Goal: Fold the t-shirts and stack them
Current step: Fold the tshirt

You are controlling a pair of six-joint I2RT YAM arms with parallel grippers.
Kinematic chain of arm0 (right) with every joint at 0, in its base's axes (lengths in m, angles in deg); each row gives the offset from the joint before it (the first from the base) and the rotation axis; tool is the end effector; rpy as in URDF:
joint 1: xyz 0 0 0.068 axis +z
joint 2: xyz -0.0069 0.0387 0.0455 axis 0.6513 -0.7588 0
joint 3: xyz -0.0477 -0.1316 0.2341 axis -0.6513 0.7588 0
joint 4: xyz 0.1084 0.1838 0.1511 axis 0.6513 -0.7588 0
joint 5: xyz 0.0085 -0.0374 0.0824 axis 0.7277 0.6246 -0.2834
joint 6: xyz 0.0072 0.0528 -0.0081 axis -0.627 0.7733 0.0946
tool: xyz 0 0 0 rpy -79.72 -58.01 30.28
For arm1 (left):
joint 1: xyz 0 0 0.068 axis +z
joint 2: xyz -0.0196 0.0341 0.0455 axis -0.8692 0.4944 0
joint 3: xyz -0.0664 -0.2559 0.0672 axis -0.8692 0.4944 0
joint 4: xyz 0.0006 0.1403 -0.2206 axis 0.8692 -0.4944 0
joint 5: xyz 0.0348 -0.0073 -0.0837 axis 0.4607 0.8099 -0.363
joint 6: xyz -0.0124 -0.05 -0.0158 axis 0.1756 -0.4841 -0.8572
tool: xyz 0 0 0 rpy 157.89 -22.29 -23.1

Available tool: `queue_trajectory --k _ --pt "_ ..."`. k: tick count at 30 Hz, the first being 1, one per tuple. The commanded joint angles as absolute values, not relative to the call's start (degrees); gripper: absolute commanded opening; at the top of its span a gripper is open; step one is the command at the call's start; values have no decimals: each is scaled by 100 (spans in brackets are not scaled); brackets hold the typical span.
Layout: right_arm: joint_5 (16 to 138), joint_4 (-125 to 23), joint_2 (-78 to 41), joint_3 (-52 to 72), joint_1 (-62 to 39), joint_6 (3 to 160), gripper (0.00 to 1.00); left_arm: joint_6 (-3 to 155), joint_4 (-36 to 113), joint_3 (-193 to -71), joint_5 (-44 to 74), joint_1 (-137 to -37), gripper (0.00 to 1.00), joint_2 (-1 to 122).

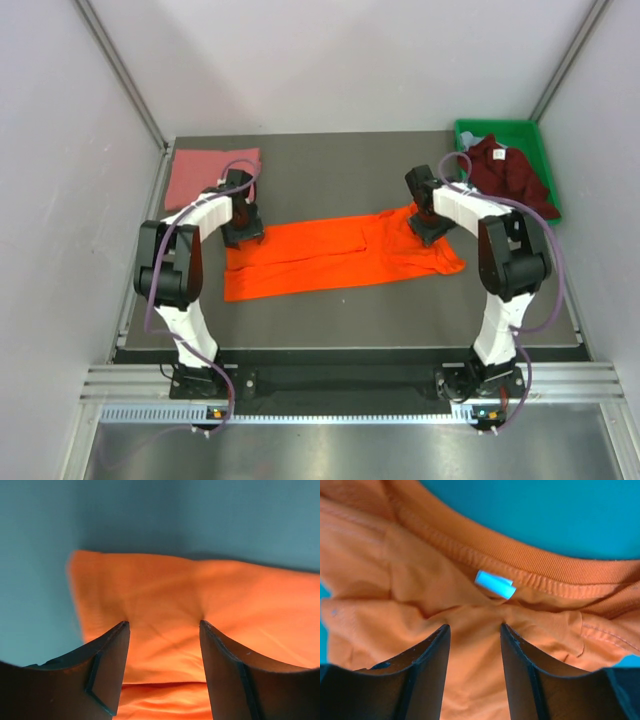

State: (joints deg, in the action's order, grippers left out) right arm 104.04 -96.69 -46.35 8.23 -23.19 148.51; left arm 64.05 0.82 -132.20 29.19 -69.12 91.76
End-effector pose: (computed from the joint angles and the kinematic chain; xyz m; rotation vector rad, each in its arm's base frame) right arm 0.3549 0.0990 0.1813 1.3361 2.3991 -0.1234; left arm 0.3648 -0.0522 0.1752 -0.3867 2.7506 0.0058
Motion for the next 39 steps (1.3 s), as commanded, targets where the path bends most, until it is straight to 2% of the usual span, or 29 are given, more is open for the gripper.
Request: queue_trajectory --k 1,7,12,20,26,33,39 --pt "10851 -9638 -4843 818 -2429 15134 46 6172 -32 -13080 3450 -6732 63 9047" --pt "10869 -9164 -4773 1284 -2754 14951 46 6057 -102 -12860 3468 -6643 63 9126" --pt "10877 -8926 -4843 1030 -2772 14415 45 5794 -129 -12623 3749 -6635 63 9056" --pt "10877 -8505 -5299 547 -2772 13641 43 5363 12 -12069 3310 -6591 62 8661" --pt "10825 -8302 -5642 -33 -2772 13008 42 5257 -128 -12252 3178 -6591 62 8204" --pt "10588 -8126 -5748 -403 -2764 12437 42 5837 -349 -12815 4241 -6495 64 8150" --pt "9981 -7688 -5450 -333 -2702 11963 43 6671 161 -12754 3329 -6336 60 8299"
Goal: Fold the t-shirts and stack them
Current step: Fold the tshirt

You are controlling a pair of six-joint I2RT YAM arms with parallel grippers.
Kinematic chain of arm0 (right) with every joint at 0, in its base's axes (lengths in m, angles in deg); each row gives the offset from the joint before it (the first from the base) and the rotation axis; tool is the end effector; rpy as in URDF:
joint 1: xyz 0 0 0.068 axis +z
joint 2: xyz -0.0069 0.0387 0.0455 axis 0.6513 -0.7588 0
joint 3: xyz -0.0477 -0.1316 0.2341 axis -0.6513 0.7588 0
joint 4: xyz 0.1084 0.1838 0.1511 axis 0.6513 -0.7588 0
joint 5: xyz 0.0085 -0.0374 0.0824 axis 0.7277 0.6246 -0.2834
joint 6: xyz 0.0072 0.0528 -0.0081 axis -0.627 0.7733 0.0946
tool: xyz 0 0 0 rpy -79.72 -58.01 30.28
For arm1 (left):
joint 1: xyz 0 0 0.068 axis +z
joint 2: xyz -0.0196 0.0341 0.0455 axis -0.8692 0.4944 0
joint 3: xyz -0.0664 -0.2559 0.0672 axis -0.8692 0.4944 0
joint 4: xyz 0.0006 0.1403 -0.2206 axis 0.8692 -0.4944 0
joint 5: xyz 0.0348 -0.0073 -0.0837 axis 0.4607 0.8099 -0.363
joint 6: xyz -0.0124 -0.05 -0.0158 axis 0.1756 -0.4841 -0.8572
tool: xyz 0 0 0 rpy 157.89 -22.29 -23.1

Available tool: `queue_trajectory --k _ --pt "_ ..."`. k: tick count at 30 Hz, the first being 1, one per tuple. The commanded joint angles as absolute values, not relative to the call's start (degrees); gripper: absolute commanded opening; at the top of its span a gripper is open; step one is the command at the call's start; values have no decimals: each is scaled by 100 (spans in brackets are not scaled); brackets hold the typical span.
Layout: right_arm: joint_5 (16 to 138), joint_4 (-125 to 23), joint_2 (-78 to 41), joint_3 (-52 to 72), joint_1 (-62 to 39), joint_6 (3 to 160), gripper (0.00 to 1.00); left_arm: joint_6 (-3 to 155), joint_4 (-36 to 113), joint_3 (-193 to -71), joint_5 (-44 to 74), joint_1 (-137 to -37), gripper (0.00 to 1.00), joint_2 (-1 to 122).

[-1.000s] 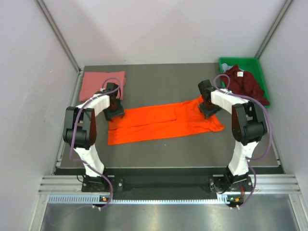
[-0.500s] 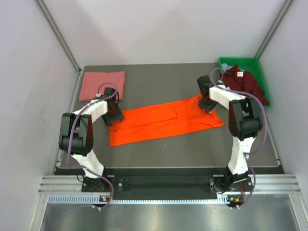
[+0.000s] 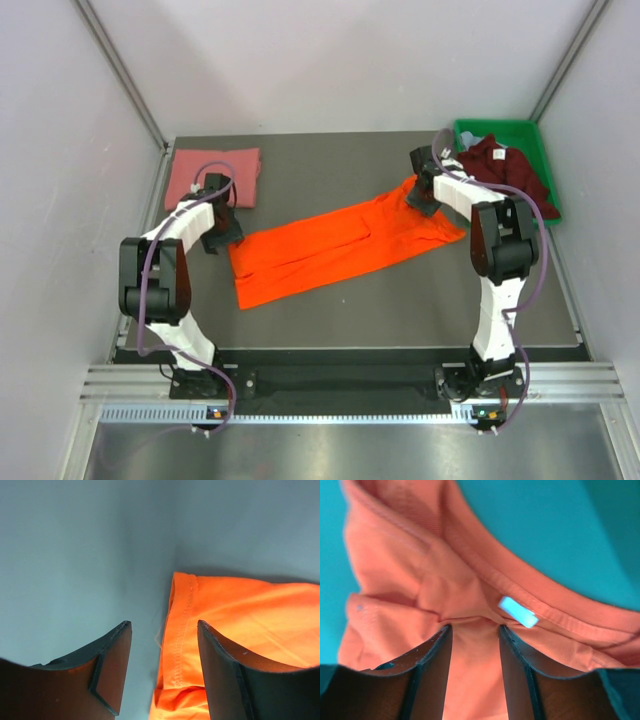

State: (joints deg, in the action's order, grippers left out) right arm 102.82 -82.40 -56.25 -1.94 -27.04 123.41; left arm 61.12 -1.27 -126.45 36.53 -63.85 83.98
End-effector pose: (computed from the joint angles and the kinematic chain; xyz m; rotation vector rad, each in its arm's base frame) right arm 0.4265 0.0916 0.1730 0.8674 2.4303 -0.0423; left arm 0.3361 -0.0121 0.1921 -0.6049 2.6734 0.1872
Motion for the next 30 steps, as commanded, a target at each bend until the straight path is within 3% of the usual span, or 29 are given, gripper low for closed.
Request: queue_trajectory --k 1,5,13,18,27,30 --pt "9972 -7652 -5389 -333 -2641 11927 43 6725 196 -12798 3258 -6327 60 8335" --pt "9937 -7949 -5055 -534 -2614 12040 45 6909 249 -12974 2959 -6265 60 8624" --pt "10078 -9127 -4414 -632 -2614 12541 45 7156 -32 -13377 3125 -6195 44 9108" --pt "10042 -9225 -3728 105 -2570 12586 44 7217 -85 -13598 3186 -6177 36 9319" --pt "10315 -8751 -2997 1933 -2596 13078 42 6981 -120 -13484 3301 -6186 1 9284" --pt "10393 -8715 -3103 2040 -2632 13113 42 6892 -190 -13273 3301 -6186 0 9161"
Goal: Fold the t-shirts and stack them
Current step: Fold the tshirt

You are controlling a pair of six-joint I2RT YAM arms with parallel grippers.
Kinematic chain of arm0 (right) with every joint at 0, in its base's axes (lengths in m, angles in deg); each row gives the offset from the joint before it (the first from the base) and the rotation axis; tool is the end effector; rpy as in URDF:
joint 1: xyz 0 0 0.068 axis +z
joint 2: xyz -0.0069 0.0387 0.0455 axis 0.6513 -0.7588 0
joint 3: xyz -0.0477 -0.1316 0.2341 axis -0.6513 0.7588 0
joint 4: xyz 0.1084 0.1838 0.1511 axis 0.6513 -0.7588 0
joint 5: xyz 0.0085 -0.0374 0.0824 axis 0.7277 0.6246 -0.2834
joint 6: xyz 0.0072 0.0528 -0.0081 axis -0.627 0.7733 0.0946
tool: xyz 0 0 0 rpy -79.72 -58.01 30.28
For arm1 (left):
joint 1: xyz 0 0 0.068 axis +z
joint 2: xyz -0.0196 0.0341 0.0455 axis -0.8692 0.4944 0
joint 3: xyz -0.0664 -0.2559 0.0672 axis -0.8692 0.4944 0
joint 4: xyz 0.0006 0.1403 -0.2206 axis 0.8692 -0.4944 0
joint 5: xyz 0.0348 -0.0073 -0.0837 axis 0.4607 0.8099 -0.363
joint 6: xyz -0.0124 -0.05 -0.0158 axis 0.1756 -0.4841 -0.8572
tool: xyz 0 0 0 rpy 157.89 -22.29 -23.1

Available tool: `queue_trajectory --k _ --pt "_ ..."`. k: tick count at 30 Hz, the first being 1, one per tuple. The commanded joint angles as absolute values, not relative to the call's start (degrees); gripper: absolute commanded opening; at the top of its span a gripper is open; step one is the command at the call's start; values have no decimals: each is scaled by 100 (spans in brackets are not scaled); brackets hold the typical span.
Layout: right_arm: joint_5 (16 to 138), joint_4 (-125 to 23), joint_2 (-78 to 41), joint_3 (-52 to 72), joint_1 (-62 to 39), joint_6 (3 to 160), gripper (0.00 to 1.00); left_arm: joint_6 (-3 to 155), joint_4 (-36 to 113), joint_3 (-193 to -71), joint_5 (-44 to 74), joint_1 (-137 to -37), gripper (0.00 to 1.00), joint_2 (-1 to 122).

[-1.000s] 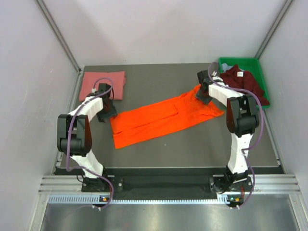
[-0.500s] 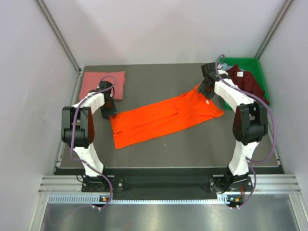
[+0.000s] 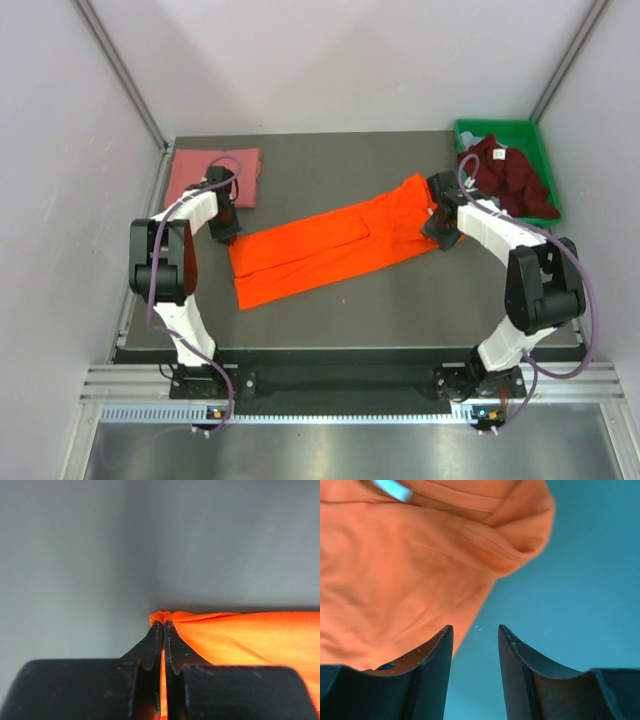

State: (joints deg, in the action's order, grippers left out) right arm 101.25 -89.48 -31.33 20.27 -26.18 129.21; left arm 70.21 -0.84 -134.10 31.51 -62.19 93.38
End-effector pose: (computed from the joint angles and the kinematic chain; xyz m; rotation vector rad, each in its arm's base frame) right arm 0.3150 0.0706 0.2127 0.9768 2.4697 -0.0281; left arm 0.3735 -0.0066 0.1734 -0.4151 2.7640 0.1262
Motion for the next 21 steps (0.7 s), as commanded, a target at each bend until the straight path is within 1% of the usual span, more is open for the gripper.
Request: queue_trajectory --k 1,4,7,12,21 --pt "10455 -8637 -3111 2092 -2632 13139 42 6875 -225 -13238 3318 -6186 0 9144" --pt "10771 -8373 -3120 2215 -2641 13166 42 6778 -383 -13098 3441 -6177 0 9038" --pt "10903 -7881 -3207 2233 -2676 12877 42 6734 -515 -12965 3573 -6177 0 8986" --pt "11202 -7976 -3472 2005 -2763 12656 42 6620 -586 -12807 3881 -6177 0 8915" --pt "11203 -7801 -4060 1680 -2851 12226 41 6514 -761 -12737 4250 -6177 0 8819"
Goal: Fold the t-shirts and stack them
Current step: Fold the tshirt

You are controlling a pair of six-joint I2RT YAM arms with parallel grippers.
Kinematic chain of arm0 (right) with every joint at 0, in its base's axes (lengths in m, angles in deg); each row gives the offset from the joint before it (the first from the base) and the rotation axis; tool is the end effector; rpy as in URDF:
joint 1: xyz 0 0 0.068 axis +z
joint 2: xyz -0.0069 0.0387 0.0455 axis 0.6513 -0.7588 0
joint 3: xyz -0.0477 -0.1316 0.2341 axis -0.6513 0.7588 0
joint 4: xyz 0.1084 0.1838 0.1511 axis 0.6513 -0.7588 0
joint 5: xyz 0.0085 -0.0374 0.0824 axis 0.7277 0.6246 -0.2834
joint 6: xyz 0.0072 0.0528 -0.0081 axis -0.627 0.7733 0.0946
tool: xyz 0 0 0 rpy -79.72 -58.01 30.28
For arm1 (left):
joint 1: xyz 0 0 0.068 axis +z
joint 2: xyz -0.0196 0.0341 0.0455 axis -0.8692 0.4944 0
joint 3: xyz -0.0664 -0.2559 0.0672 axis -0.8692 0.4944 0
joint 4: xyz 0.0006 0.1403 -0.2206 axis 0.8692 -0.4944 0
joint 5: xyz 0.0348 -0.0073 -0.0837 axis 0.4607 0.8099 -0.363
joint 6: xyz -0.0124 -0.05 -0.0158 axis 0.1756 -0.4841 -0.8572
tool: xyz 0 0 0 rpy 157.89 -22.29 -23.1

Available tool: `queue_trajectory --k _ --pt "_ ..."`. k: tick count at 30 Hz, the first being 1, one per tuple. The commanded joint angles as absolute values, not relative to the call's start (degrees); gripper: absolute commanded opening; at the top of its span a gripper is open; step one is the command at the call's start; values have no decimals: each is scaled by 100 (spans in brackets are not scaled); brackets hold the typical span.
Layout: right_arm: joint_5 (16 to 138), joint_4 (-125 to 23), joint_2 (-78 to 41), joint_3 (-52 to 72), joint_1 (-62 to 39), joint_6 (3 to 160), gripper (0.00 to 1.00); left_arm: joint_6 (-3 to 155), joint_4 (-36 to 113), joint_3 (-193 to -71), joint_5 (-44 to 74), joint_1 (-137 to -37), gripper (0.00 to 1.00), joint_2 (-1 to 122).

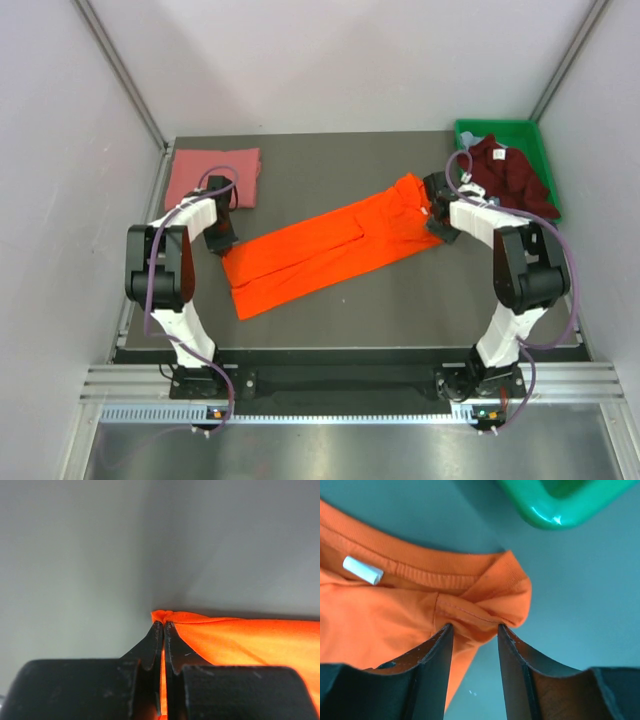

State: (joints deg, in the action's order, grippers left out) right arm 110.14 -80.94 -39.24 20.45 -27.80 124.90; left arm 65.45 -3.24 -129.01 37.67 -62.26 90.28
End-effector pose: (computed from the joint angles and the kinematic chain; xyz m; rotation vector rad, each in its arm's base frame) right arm 0.3420 0.0621 0.1762 0.9277 2.3916 -0.2303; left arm 0.3485 -0.0025 0.1677 -0.5460 2.7809 0.2808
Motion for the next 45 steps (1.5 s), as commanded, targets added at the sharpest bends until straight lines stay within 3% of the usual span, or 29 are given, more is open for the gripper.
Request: queue_trajectory --k 1,6,8,11,13,17,18,20,25,28,32,39,42,45 --pt "11194 -7714 -4165 1610 -2869 12164 41 6514 -744 -12710 4311 -6177 0 8775" --pt "10852 -7326 -4508 1302 -2887 11374 41 6435 -762 -12500 4269 -6081 0 8678" --pt "10694 -7283 -4737 1030 -2887 11172 41 6243 -666 -12359 3579 -6081 1 8485" --pt "10431 -7142 -4992 766 -2887 10900 41 5814 62 -11587 2217 -6081 12 7801" --pt "10298 -7019 -5184 547 -2895 10750 41 5610 284 -11094 2018 -6081 17 7414" --pt "9991 -6922 -5493 81 -2895 10399 41 5609 -303 -11259 2921 -5923 27 7403" --pt "9929 -6896 -5554 -7 -2904 10336 41 5609 -409 -11382 3219 -5905 37 7421" --pt "9884 -6904 -5748 -358 -2913 10205 42 5504 -576 -11436 3493 -5870 45 7360" --pt "9752 -7062 -6257 -1218 -2983 9906 43 5433 -638 -11506 4432 -5782 57 6851" --pt "9665 -7142 -6459 -1545 -3010 9896 43 5599 -481 -11690 4339 -5720 58 6745" --pt "9165 -6914 -6618 -1713 -3018 9914 43 6109 -252 -11883 2909 -5720 57 6797" --pt "9076 -6914 -6487 -1749 -3027 10054 44 6277 -279 -12226 2477 -5791 58 6779" --pt "9076 -6957 -6294 -1783 -3045 10054 45 6461 29 -12323 1530 -6010 56 6849" --pt "9163 -7211 -6057 -1871 -3071 10150 45 6558 -14 -12656 1358 -6824 55 7042"
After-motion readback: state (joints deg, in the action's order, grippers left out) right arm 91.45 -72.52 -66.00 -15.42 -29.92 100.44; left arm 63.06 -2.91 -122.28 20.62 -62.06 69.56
